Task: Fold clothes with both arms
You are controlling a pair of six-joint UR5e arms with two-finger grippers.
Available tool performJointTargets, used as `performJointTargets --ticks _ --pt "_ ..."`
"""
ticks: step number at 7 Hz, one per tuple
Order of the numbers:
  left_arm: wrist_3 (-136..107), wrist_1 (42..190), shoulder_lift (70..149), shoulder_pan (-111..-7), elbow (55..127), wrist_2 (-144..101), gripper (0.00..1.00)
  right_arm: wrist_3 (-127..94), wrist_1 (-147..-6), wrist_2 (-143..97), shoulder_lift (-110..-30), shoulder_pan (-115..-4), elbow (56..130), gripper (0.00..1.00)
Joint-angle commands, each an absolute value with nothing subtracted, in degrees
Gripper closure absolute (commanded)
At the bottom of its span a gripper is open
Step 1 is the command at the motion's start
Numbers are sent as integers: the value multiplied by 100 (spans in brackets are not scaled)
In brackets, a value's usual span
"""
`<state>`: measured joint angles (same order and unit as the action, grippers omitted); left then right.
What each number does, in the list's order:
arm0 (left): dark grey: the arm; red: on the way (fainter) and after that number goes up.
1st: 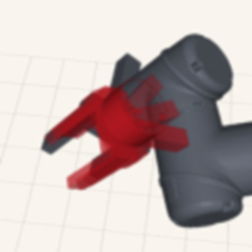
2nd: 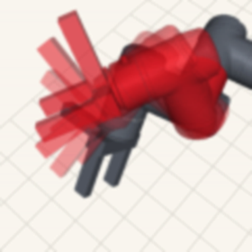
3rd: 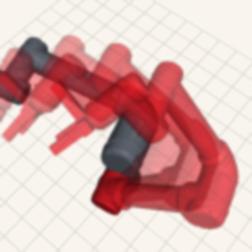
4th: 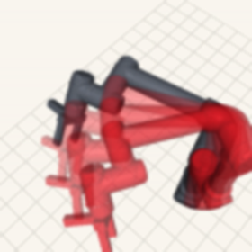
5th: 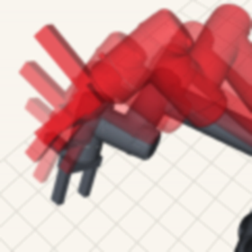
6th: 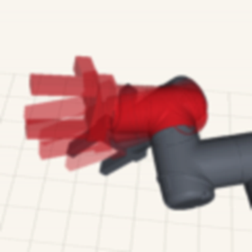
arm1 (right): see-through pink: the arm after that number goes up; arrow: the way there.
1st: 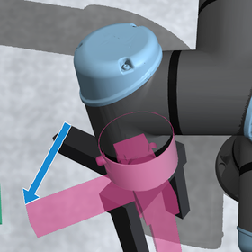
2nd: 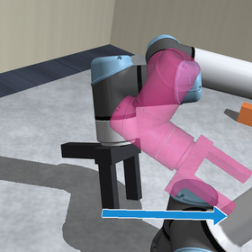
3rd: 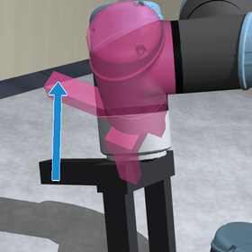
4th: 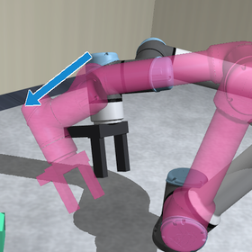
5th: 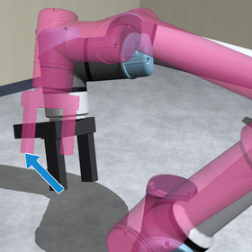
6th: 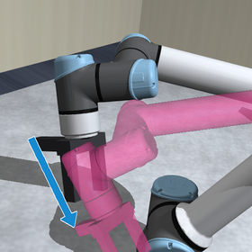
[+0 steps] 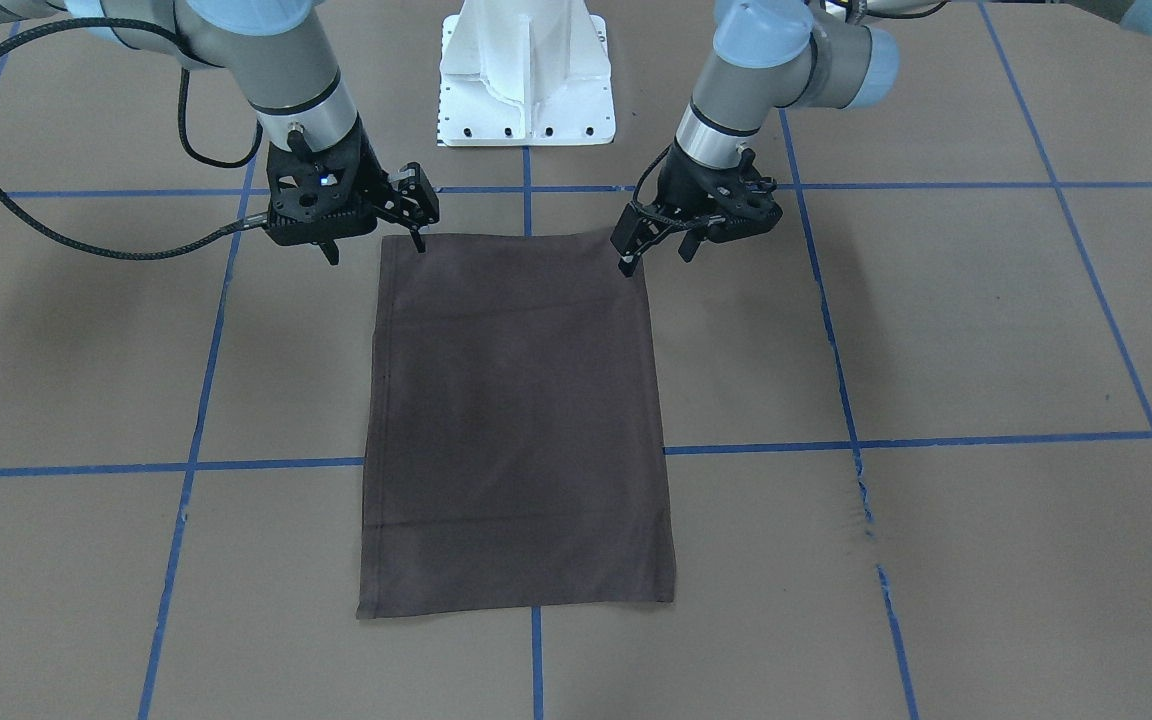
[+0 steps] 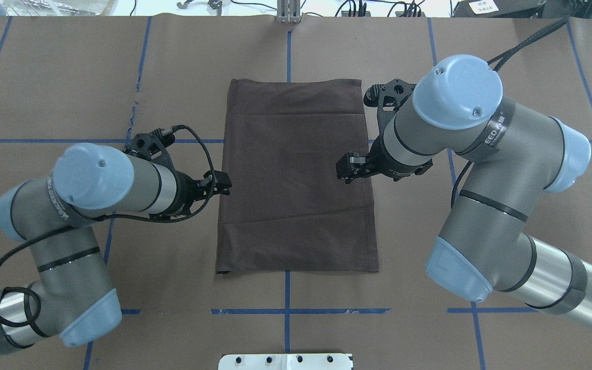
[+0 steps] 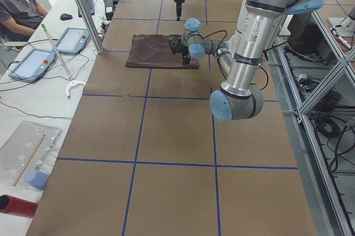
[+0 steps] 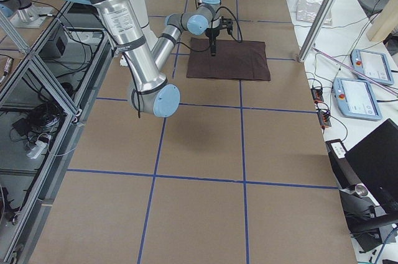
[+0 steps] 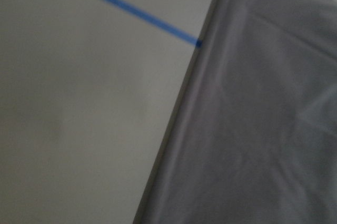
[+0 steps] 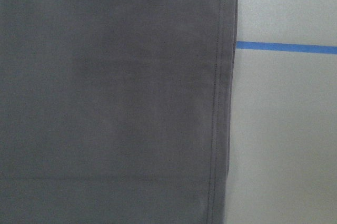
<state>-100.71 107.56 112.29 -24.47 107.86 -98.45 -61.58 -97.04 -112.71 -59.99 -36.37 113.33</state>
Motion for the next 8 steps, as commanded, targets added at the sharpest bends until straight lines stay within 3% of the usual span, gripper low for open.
performJointTargets --ticks 1,8 --pt "-10545 10478 11259 -1831 10767 -9572 6 -6179 -9703 -11276 -5994 -3630 11329 0" --pt "-10635 10380 11276 -1547 10608 -9352 21 -6135 -9703 -11276 -6003 -3647 11312 0"
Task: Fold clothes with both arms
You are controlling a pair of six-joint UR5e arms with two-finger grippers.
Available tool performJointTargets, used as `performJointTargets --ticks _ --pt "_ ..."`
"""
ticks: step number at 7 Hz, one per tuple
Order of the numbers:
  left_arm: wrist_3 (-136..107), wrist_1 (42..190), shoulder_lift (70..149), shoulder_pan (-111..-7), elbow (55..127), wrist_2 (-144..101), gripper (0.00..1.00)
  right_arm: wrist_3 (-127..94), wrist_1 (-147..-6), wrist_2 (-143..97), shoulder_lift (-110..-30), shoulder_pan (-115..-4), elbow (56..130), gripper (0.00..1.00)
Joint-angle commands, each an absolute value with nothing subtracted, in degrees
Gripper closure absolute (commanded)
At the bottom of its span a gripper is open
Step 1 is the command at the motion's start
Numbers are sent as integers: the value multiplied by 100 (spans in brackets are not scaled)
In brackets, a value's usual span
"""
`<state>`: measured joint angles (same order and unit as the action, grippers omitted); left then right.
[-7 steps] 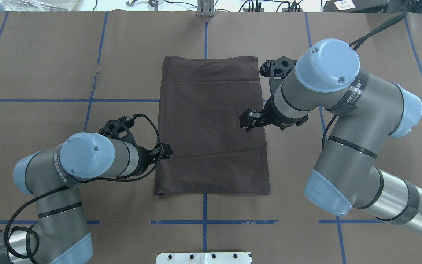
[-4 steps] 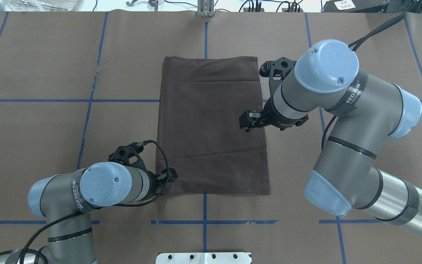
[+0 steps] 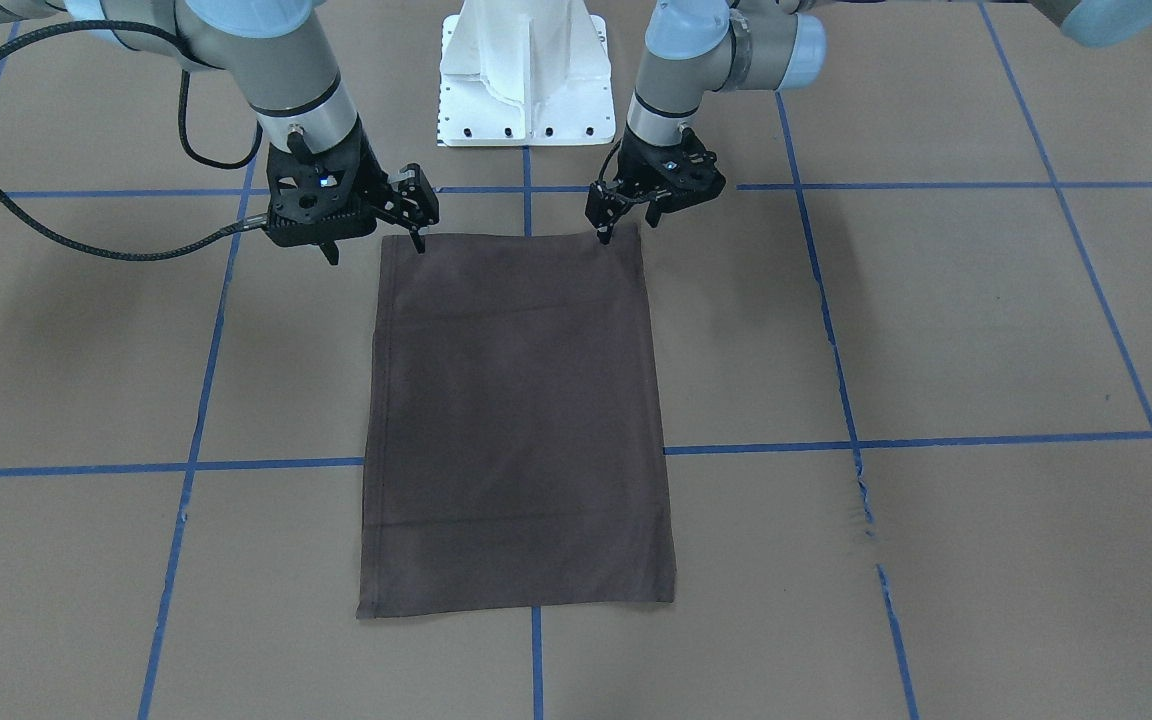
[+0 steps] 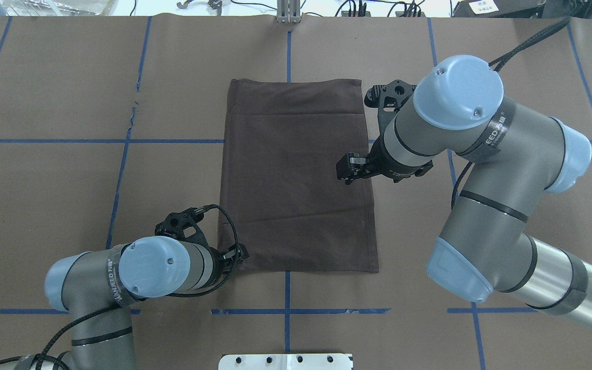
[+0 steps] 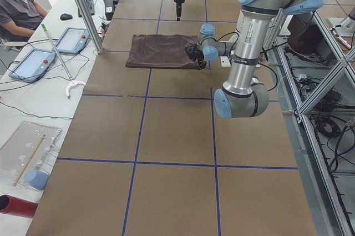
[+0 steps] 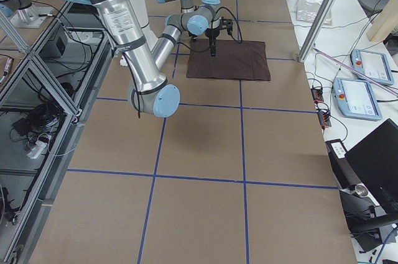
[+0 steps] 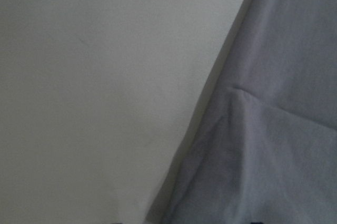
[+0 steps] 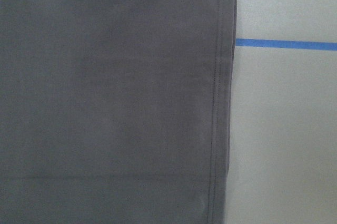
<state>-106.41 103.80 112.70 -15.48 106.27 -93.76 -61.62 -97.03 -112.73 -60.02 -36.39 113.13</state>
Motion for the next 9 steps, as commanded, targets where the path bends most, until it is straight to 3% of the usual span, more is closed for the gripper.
performJointTargets --ticks 1,4,6,7,8,9 --pt "-10635 10380 11276 -1547 10600 -9325 25 -6135 -9703 -11268 -6003 -3647 11312 0" --pt "-10635 10389 11337 -1538 10608 -9325 55 -6126 -9703 -11268 -6012 -3647 11312 0" --pt "-10617 10389 11364 -1538 10608 -9325 68 -6126 -9703 -11268 -6012 -3665 11312 0" --pt "-10591 10389 11364 -1538 10608 -9325 80 -6117 -9703 -11268 -6020 -3665 11303 0" --pt "-10565 10389 11364 -1538 10617 -9325 100 -6100 -9703 -11268 -6055 -3665 11303 0" --pt "-10556 10389 11356 -1555 10626 -9325 100 -6195 -9703 -11268 -6117 -3648 11303 0"
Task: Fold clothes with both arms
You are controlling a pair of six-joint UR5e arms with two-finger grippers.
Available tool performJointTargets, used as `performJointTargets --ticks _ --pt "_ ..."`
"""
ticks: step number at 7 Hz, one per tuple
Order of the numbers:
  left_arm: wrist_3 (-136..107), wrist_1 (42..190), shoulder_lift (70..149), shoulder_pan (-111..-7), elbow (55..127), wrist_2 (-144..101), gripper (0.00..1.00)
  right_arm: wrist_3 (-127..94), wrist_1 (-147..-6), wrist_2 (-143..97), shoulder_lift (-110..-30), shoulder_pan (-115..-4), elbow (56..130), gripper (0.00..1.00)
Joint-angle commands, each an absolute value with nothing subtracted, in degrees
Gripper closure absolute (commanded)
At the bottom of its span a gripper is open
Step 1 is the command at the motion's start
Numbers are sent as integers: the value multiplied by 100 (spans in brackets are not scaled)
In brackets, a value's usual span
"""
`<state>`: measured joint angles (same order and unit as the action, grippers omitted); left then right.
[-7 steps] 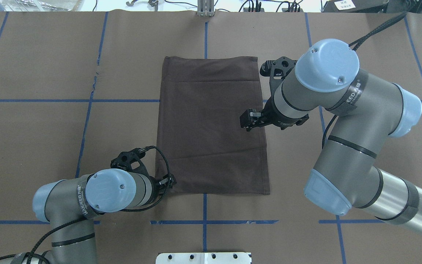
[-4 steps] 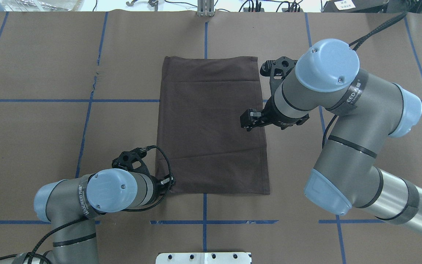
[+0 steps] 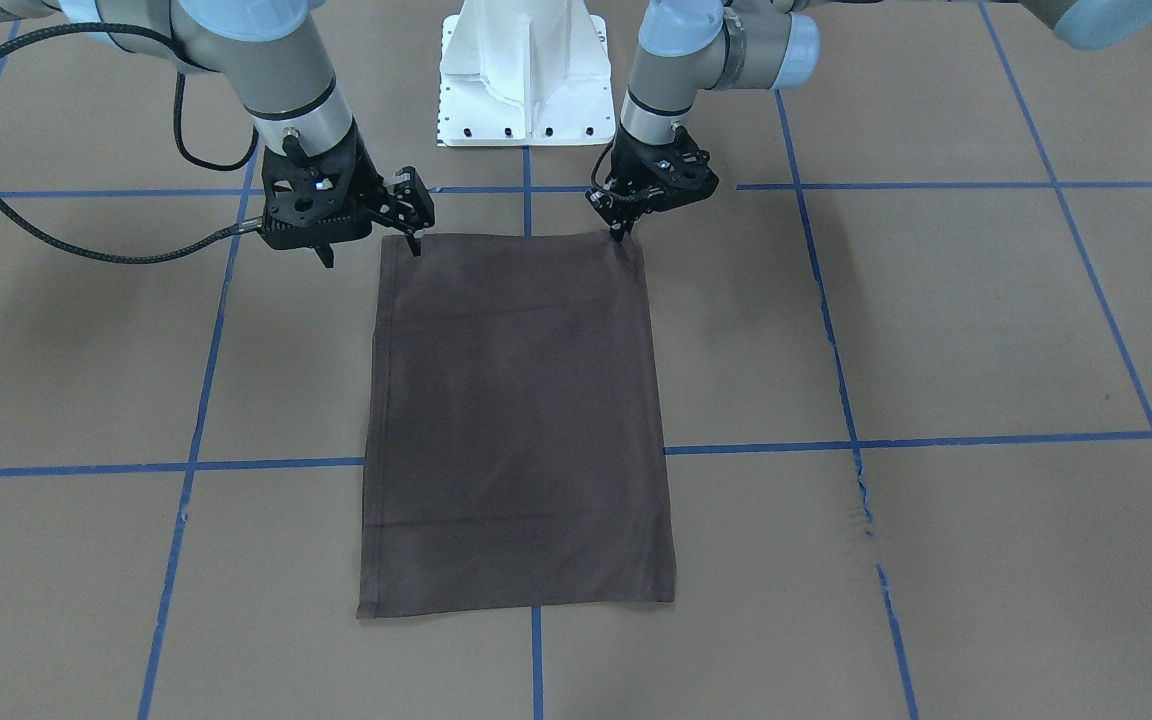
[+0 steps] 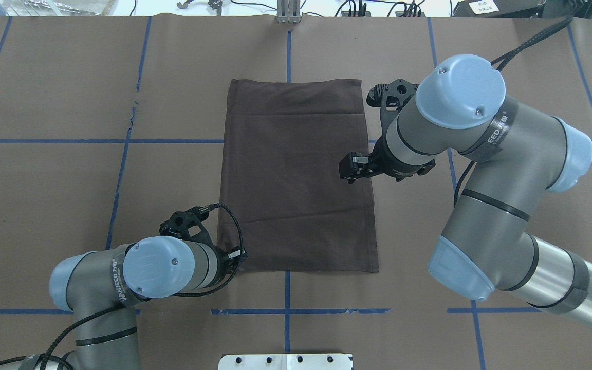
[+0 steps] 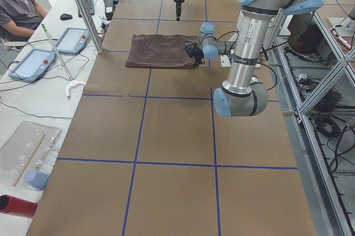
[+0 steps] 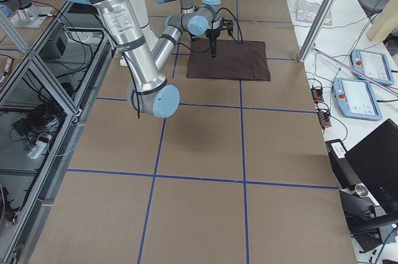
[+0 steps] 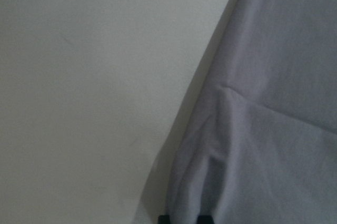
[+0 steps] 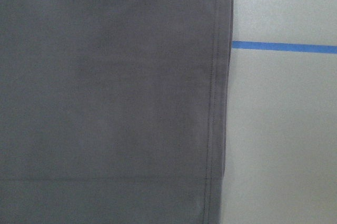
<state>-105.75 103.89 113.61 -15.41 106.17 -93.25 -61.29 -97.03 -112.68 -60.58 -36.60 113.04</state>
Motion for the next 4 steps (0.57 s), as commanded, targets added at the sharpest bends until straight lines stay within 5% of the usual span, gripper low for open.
performJointTargets --ticks 1,4 --pt "-10556 10389 11364 -1573 10652 -9325 100 -6353 -9703 -11268 -6204 -3647 11303 0" --pt "-10547 10389 11355 -1582 10687 -9334 100 -8562 -9294 -11076 -6397 -3026 11303 0"
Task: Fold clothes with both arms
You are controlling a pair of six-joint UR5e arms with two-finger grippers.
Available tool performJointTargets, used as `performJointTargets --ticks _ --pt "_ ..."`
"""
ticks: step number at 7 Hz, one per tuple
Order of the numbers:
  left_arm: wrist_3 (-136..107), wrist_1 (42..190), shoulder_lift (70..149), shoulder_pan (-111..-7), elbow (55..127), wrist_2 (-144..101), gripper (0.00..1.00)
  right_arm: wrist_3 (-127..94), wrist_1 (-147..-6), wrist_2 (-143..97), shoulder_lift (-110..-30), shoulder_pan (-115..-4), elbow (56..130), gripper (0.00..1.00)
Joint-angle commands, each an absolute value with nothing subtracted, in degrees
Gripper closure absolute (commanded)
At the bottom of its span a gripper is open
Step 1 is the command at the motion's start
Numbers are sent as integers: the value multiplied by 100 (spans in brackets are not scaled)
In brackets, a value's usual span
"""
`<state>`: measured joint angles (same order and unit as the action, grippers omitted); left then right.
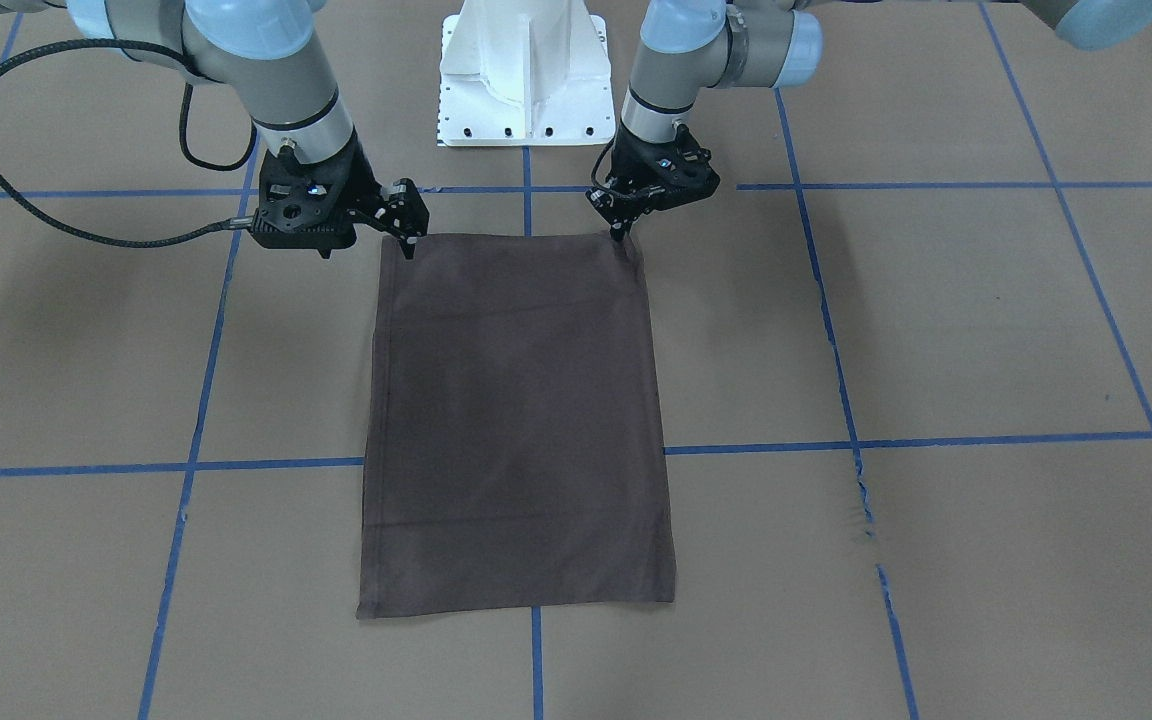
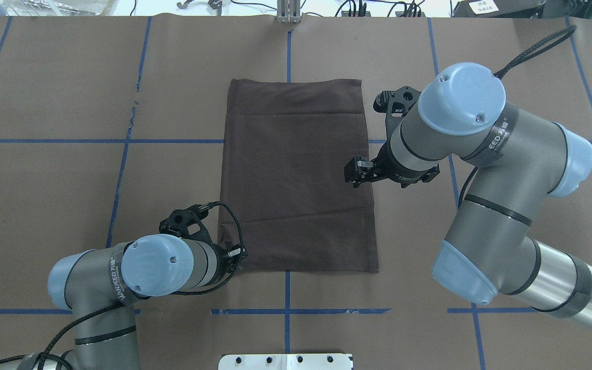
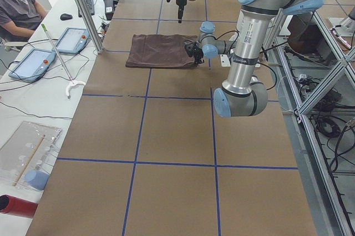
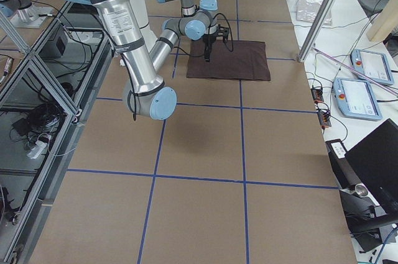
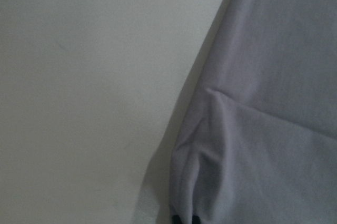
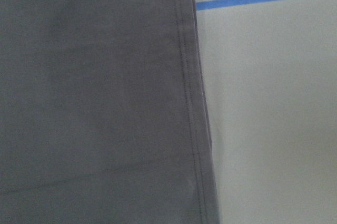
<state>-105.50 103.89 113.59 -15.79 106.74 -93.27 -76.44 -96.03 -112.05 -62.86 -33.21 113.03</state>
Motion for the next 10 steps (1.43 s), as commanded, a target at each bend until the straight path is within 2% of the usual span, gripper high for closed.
performJointTargets --ticks 1,4,10 --pt "-10538 10389 11355 -1591 10679 -9343 100 -9474 -8516 -10630 -6746 -2597 11251 0" --pt "-10529 10389 11355 -1591 10644 -9343 100 -10755 -8165 -9854 -6715 -2005 10479 0" --pt "-10529 10389 11347 -1591 10626 -9334 100 -11626 -8420 -9888 -6548 -1934 10345 0"
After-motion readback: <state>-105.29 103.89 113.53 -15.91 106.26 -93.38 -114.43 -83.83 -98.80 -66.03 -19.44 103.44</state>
